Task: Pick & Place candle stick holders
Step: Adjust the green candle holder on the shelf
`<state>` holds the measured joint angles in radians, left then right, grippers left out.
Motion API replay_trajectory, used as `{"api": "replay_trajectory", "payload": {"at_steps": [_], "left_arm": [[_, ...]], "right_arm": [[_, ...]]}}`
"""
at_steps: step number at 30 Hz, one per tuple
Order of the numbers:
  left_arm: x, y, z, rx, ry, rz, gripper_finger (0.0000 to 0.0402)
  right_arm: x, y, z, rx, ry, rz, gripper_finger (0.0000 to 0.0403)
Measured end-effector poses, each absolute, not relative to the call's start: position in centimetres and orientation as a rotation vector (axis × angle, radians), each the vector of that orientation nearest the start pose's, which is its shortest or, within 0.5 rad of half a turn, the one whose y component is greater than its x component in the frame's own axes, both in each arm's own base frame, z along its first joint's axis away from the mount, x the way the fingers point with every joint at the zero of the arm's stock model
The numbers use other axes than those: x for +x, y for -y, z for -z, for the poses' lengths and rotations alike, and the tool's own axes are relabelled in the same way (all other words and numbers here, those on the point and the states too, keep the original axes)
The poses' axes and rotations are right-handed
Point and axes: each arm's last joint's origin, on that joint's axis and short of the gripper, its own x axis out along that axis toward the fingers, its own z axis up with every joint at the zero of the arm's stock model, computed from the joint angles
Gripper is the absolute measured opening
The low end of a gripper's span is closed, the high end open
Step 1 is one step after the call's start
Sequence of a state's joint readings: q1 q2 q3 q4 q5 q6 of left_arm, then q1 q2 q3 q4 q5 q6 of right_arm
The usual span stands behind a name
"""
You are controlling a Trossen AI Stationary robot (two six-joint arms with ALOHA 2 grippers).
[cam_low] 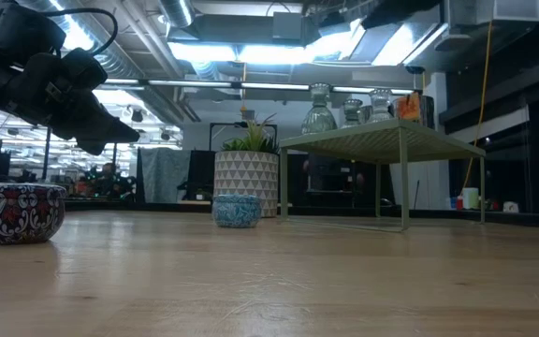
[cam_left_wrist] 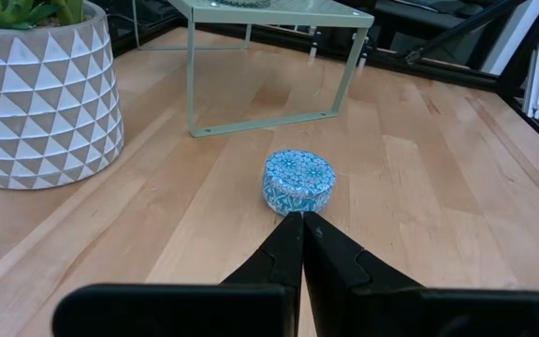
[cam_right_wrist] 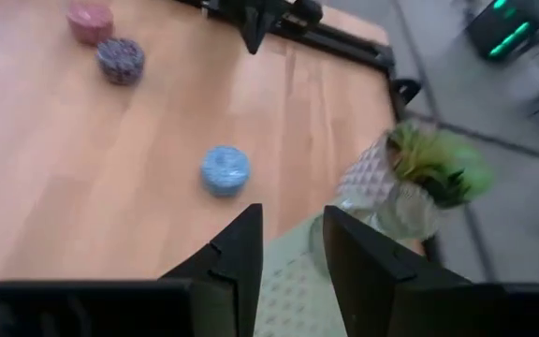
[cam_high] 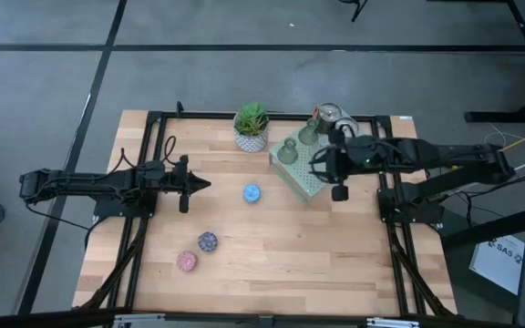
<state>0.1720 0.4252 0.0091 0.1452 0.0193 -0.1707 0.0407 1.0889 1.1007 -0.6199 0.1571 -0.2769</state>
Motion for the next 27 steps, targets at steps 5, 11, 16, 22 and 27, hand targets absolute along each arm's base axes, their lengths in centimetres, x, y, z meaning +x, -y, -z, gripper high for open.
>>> {"api": "replay_trajectory", "payload": {"at_steps": [5,11,16,22,27], "left_arm": [[11.9,-2.0,-14.2,-0.195,-0.256,-0.174,0.0006],[11.9,-2.0,-14.2,-0.195,-0.256,-0.175,0.0006],[11.9,-2.0,-14.2,-0.195,-0.256,-0.175,0.0006],[11.9,-2.0,-14.2,-0.195,-0.256,-0.174,0.0006],[11.9,-2.0,-14.2,-0.195,-0.256,-0.175,0.0006]], "right_arm": [[24.0,-1.5,-33.9,-0.480,-0.603,0.035,0.0116],[25.7,-1.7,-33.4,-0.609,-0.593,0.142,0.0120],[26.4,-0.6,-33.0,-0.637,-0.622,0.208,0.0130],[27.7,0.9,-31.7,-0.607,-0.668,0.192,0.0142],[28.6,2.4,-30.7,-0.602,-0.717,0.227,0.0142]]}}
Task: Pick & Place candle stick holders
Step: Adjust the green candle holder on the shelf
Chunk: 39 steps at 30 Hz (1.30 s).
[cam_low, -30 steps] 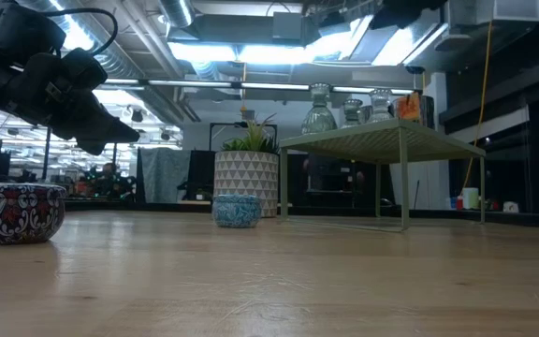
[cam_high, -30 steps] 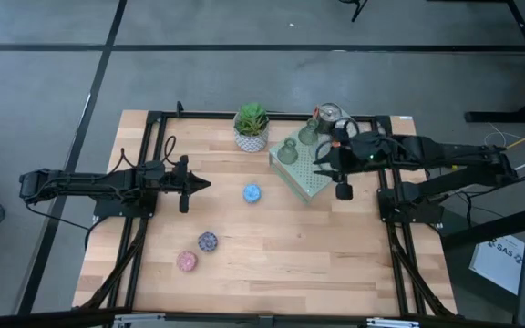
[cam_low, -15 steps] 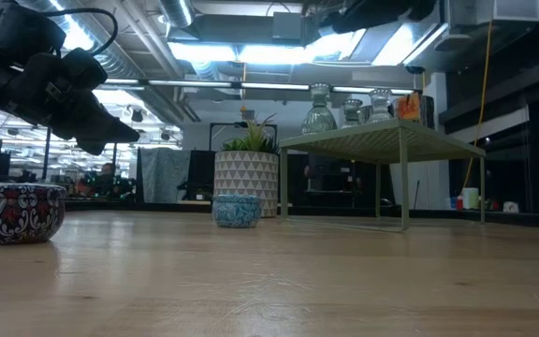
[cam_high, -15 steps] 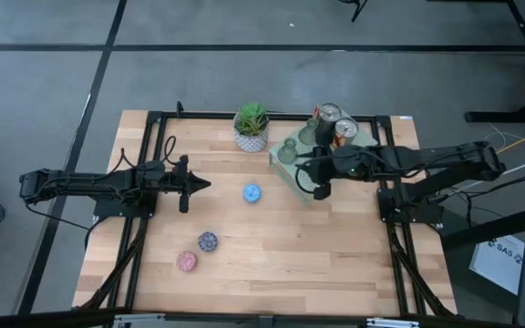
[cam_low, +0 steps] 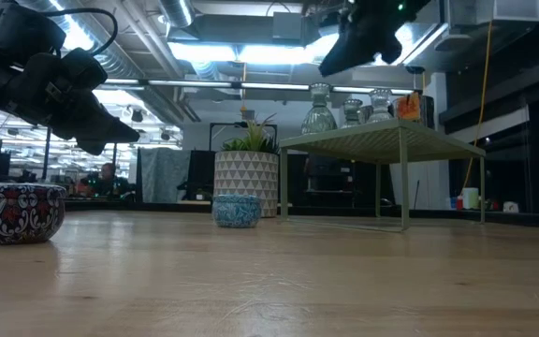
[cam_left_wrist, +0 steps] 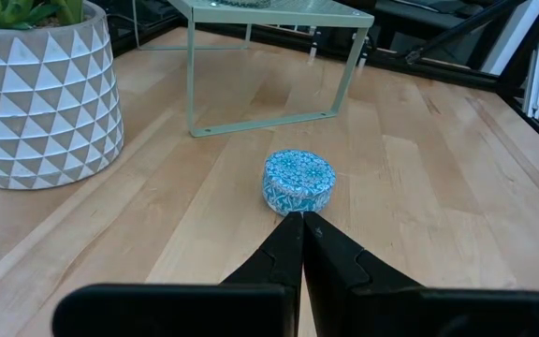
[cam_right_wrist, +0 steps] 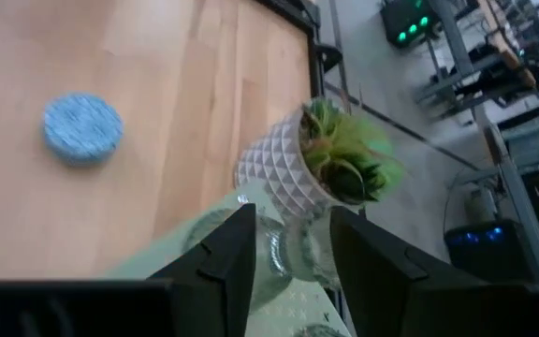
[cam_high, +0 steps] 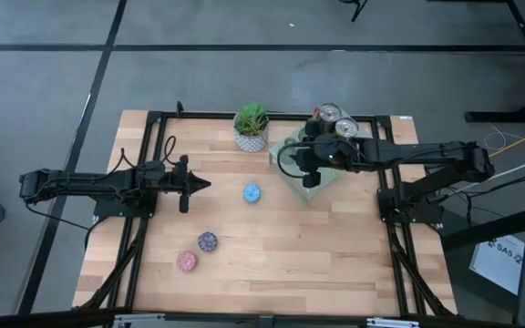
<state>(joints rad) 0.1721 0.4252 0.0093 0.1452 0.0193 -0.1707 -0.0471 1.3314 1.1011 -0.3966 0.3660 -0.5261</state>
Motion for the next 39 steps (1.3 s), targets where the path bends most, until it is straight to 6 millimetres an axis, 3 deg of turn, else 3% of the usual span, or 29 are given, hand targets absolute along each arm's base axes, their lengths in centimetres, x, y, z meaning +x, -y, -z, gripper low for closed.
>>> {"api": "replay_trajectory", "payload": {"at_steps": [8,27,39], "left_arm": [[11.9,-2.0,-14.2,-0.195,-0.256,-0.175,0.0006],[11.9,-2.0,-14.2,-0.195,-0.256,-0.174,0.0006],[11.9,-2.0,-14.2,-0.195,-0.256,-0.175,0.0006]], "right_arm": [[28.7,4.3,-30.3,-0.585,-0.754,0.279,0.0142],[29.6,5.0,-28.8,-0.581,-0.801,0.179,0.0141],[29.5,5.0,-28.7,-0.581,-0.811,0.178,0.0095]]}}
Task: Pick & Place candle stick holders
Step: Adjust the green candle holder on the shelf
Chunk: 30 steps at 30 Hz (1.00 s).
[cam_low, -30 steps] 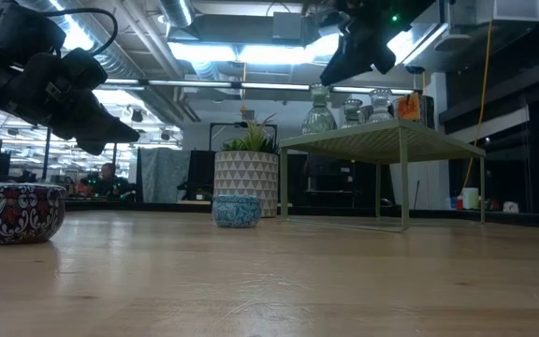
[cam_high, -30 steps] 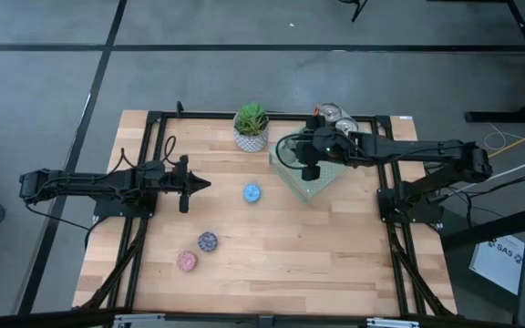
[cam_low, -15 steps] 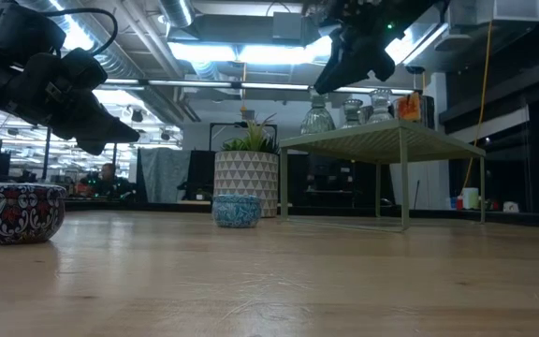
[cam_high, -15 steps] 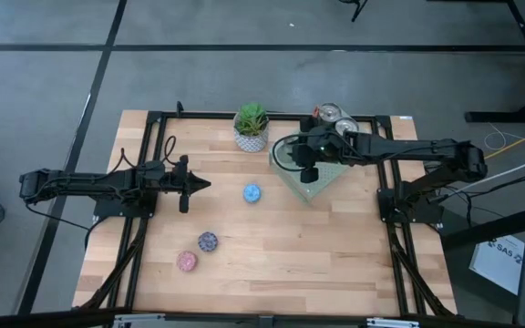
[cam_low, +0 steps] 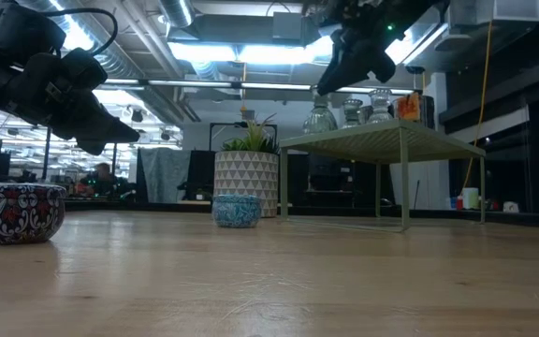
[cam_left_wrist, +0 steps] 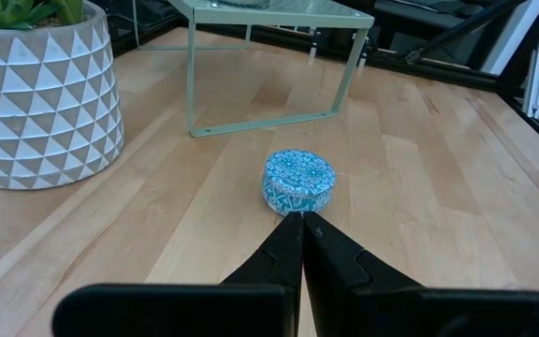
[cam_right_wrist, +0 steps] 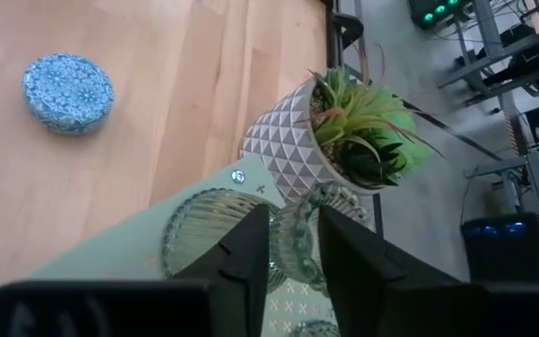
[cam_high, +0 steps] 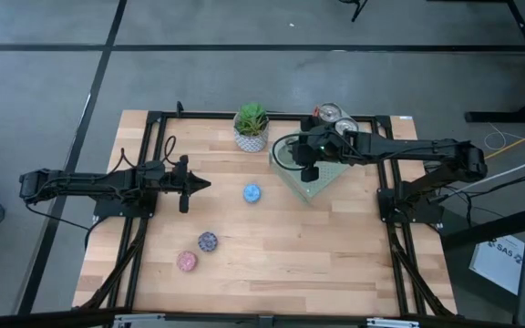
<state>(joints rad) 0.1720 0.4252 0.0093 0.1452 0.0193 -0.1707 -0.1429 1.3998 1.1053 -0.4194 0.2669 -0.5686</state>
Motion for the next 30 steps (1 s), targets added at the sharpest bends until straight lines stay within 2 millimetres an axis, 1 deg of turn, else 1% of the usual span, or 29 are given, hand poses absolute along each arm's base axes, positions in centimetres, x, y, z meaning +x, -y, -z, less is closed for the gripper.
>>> {"api": "replay_trajectory", "payload": {"at_steps": [6,14,17,21,24,30], "left_arm": [[11.9,-2.0,-14.2,-0.195,-0.256,-0.175,0.0006],[11.9,-2.0,-14.2,-0.195,-0.257,-0.174,0.0006],[11.9,-2.0,-14.2,-0.195,-0.256,-0.174,0.0006],[11.9,-2.0,-14.2,-0.195,-0.256,-0.175,0.0006],[11.9,-2.0,-14.2,-0.195,-0.256,-0.174,0.0006],[11.9,-2.0,-14.2,-0.195,-0.256,-0.174,0.0006]], "right_arm": [[29.4,5.2,-28.7,-0.599,-0.837,0.239,0.0062],[29.1,4.9,-28.9,-0.600,-0.832,0.236,0.0053],[28.8,4.5,-29.4,-0.603,-0.833,0.224,0.0049],[28.6,4.1,-30.3,-0.583,-0.871,0.201,0.0035],[28.5,3.8,-30.6,-0.566,-0.881,0.187,0.0025],[27.9,2.9,-31.2,-0.532,-0.868,0.168,0.0020]]}}
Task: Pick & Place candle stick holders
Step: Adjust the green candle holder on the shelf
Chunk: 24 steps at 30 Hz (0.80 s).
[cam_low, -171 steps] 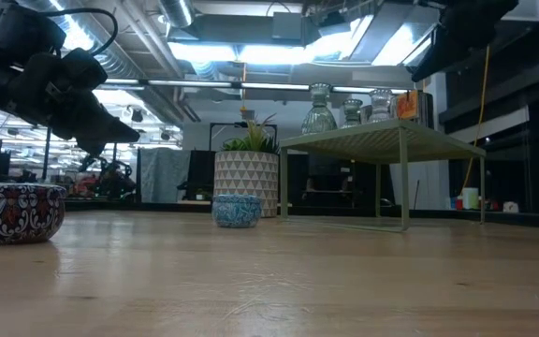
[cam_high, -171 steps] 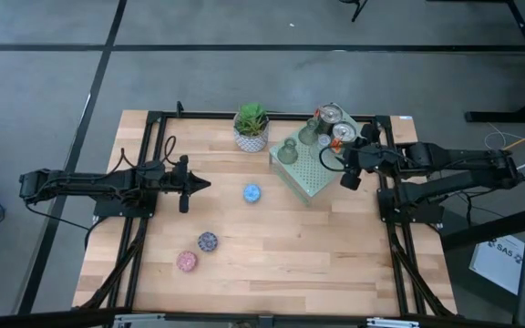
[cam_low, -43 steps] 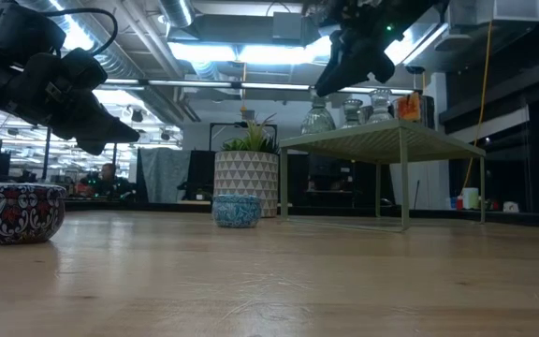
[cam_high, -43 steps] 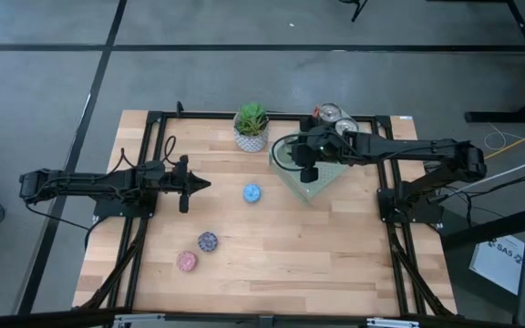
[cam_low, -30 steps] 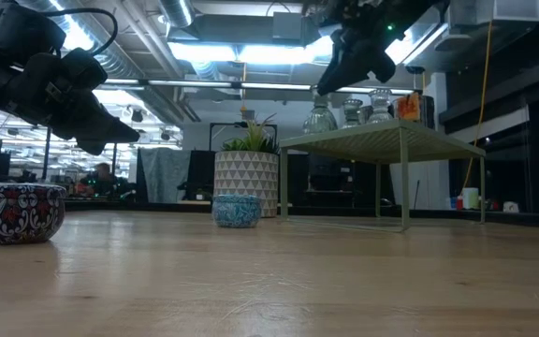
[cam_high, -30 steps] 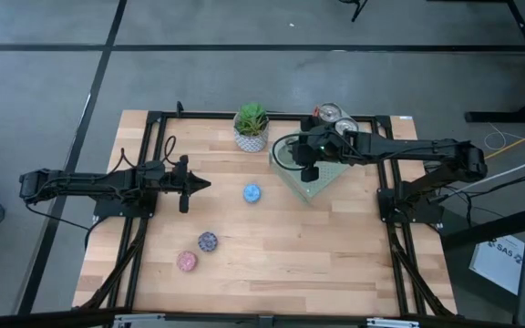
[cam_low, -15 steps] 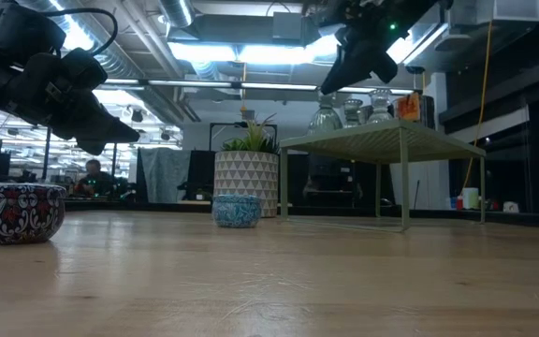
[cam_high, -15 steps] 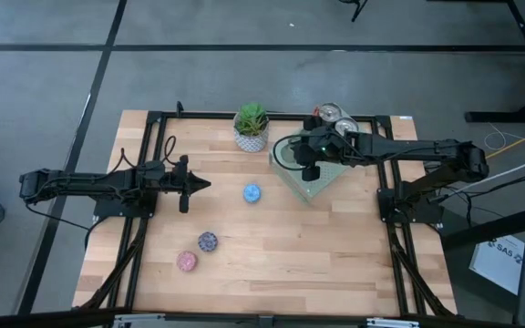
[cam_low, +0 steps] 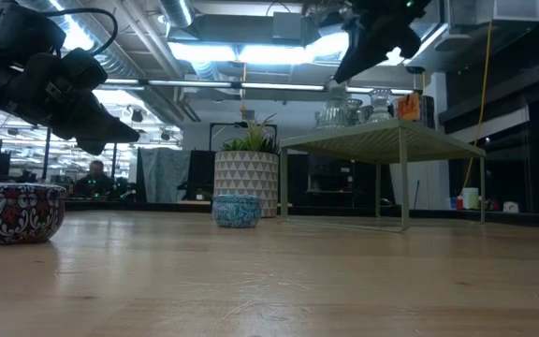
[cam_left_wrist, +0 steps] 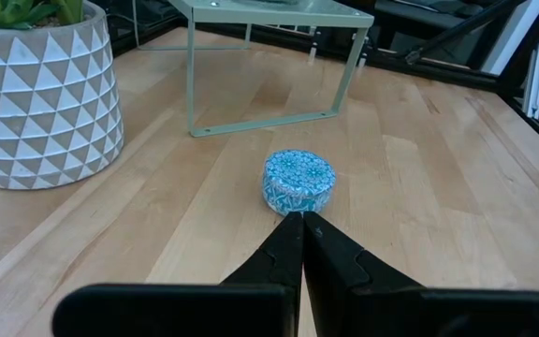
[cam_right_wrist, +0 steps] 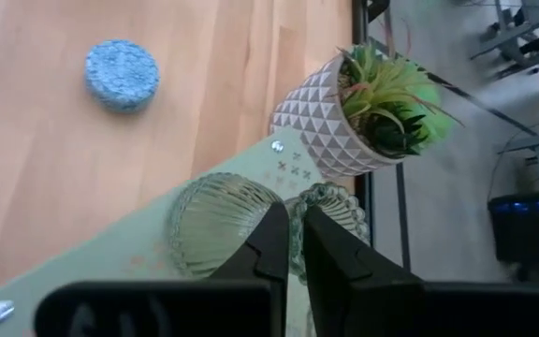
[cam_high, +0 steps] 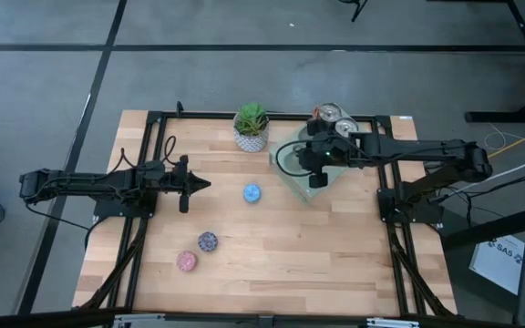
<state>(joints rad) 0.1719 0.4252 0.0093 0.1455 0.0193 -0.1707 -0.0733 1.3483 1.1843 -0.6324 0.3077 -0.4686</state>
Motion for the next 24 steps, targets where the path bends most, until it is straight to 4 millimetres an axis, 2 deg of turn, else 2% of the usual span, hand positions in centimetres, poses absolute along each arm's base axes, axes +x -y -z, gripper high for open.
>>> {"api": "replay_trajectory", "payload": {"at_steps": [5,14,19,24], "left_arm": [[11.9,-2.0,-14.3,-0.195,-0.255,-0.174,0.0006],[11.9,-2.0,-14.3,-0.195,-0.255,-0.174,0.0006],[11.9,-2.0,-14.3,-0.195,-0.255,-0.174,0.0006],[11.9,-2.0,-14.3,-0.195,-0.255,-0.174,0.0006]], "right_arm": [[26.4,1.8,-32.8,-0.502,-0.798,0.167,0.0020],[21.5,0.5,-35.5,-0.420,-0.763,0.216,0.0019],[19.3,0.3,-35.8,-0.384,-0.807,0.265,0.0018],[18.3,0.1,-35.4,-0.374,-0.876,0.295,0.0018]]}}
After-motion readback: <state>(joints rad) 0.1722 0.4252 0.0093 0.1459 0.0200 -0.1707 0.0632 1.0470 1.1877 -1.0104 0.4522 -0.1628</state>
